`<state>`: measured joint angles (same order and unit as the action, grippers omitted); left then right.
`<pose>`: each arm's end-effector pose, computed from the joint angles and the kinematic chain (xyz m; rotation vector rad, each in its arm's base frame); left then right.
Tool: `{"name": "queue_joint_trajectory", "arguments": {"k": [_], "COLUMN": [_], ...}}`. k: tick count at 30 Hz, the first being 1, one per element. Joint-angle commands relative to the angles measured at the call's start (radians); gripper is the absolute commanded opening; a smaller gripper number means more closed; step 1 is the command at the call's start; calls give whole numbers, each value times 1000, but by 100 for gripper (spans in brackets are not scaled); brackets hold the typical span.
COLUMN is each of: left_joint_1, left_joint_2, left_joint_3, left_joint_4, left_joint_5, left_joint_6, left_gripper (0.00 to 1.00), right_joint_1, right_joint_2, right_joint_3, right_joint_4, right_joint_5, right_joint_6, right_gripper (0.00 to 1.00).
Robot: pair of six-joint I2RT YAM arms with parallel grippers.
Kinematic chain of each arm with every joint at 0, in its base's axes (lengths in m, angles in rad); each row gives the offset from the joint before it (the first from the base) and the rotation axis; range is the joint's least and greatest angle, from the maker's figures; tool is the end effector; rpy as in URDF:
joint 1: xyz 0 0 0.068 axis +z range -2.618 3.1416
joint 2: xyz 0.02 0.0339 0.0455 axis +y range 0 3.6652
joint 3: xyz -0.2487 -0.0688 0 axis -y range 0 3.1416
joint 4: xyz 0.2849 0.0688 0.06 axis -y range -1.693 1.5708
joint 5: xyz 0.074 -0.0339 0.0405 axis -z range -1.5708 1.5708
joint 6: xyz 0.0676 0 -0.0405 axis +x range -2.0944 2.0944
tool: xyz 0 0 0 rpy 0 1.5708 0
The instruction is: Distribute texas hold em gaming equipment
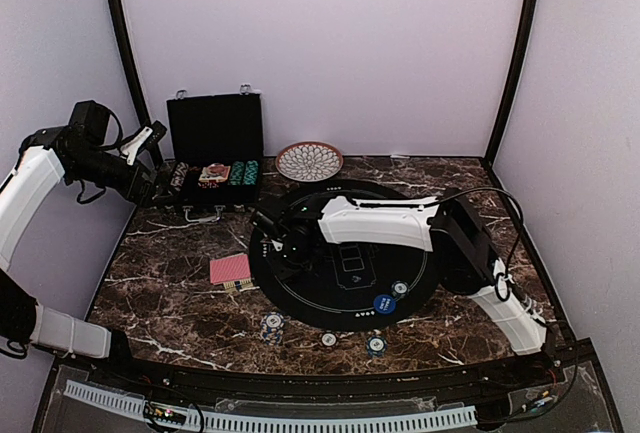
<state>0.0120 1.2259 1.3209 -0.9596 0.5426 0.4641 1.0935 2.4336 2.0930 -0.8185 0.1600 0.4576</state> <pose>0.2998 -0.0313 0.3340 0.7469 2.1935 -0.4228 0.2640 0.4870 0.1076 -0.8092 2.6048 0.2426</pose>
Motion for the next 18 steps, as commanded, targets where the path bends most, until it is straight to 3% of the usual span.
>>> {"name": "queue_joint_trajectory", "arguments": {"k": [1,6,9,11,18], "left_joint_1": [-5,-4,-4,-5,-4], "left_joint_2": [-26,-27,-28,-29,-35], "left_joint_3": [-13,-17,-19,-19,-10], "left_joint_4": [-5,-5,-4,-4,-13], "left_joint_5": [22,20,19,19,34], "left_joint_6": [6,5,5,6,12], "left_gripper": [99,99,99,99,99], "right_joint_1": [-5,-4,-5,-6,-10], "right_joint_2": [24,22,29,28,-49], "right_joint_3": [23,19,39,50,57], "right_joint_4": [31,35,12,2,-22], "right_joint_5": [-20,-40,-29,-16,10], "right_joint_6": [12,11,7,3,-6], "right_gripper": [19,27,50,57,58]}}
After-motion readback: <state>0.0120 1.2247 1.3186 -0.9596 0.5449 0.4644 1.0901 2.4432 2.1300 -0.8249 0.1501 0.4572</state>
